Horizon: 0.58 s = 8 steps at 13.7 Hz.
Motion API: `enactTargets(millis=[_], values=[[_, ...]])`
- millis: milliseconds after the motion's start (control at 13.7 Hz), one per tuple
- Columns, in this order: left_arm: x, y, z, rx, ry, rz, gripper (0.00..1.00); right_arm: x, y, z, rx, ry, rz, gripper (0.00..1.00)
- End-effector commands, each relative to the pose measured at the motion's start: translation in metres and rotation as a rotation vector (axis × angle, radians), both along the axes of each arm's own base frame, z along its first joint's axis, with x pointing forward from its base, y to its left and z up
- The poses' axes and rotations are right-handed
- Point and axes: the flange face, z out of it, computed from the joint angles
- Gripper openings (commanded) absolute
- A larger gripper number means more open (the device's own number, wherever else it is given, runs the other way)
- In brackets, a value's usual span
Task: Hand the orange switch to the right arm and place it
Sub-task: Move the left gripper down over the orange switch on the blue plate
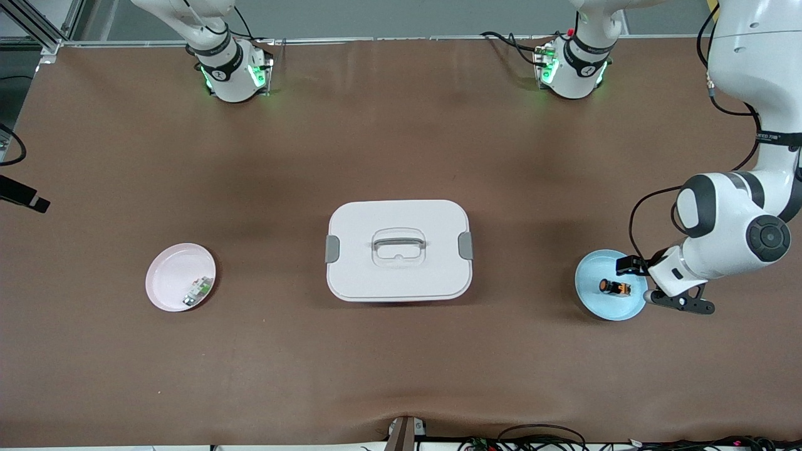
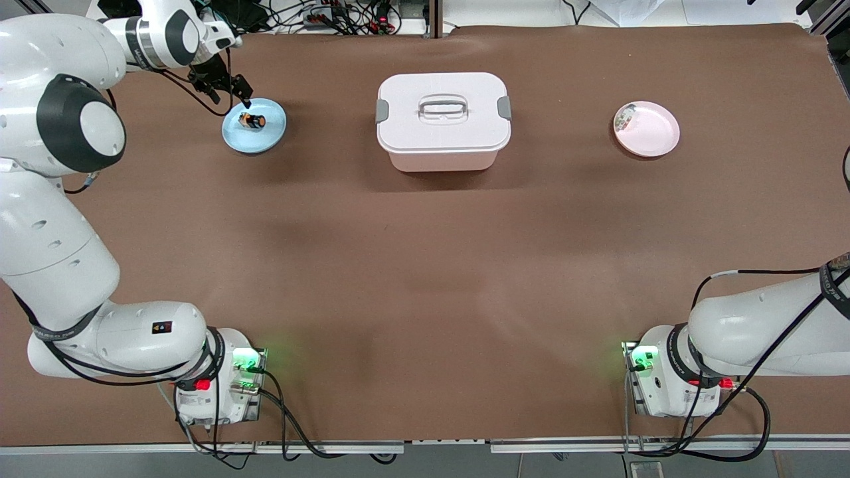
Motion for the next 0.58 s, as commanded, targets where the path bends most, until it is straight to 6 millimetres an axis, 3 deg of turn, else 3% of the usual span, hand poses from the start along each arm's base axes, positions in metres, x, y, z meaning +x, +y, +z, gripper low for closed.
enactTargets(millis=[0, 292, 511], values=[[0.006, 0.011, -0.012, -0.015, -0.002, -0.021, 1.0, -0.001, 0.001, 0.008, -0.007, -0.023, 0.013, 1.0], [0.01, 0.01, -0.035, -0.118, 0.016, 0.051, 1.0, 0.004, 0.031, 0.015, -0.123, -0.03, 0.083, 1.0], [0.013, 0.007, -0.047, -0.128, 0.024, 0.049, 1.0, -0.014, 0.048, 0.021, -0.088, 0.065, 0.095, 1.0]])
